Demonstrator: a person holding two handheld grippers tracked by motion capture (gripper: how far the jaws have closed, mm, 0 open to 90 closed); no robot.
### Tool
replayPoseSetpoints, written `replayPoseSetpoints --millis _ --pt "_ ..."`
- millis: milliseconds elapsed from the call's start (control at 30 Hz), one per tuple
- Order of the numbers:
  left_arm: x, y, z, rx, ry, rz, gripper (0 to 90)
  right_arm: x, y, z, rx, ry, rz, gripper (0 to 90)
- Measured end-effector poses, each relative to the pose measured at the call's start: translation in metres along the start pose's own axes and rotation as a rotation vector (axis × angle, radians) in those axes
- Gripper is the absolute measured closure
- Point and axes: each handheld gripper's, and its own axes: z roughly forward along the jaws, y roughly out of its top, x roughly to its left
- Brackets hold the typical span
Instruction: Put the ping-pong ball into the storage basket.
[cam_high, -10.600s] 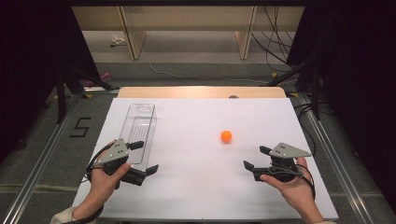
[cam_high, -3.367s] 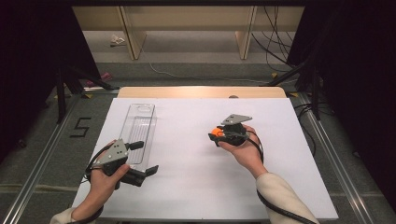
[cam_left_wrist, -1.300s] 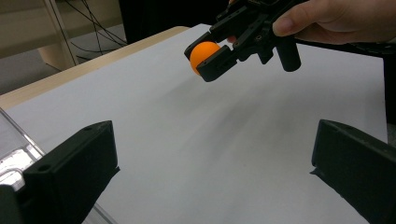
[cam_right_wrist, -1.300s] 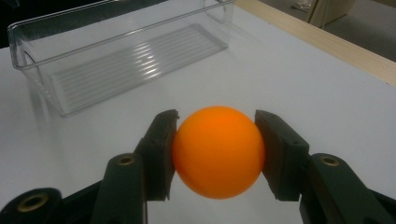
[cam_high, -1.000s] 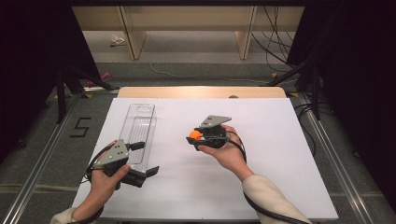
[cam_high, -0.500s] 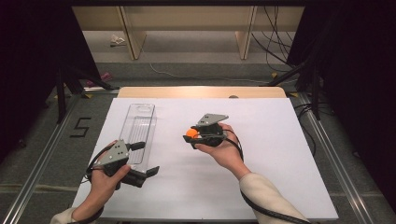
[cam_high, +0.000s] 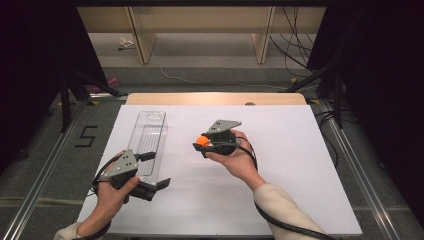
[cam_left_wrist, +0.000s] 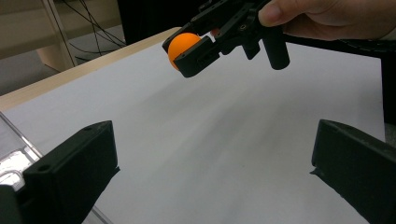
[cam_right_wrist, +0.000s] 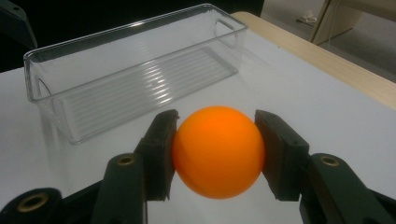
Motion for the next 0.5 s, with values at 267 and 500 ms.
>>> replayPoseSetpoints --millis 267,500 --pt "0.0000 -0.0001 0.0003 0.001 -0.002 0.000 0.0 0.0006 0.0022 0.0011 -0.003 0.001 0.000 51.6" --pt "0.0000 0.0000 0.0004 0.002 -0.002 0.001 0.0 0.0010 0.0031 0.0020 -0.003 0.002 0.001 51.6"
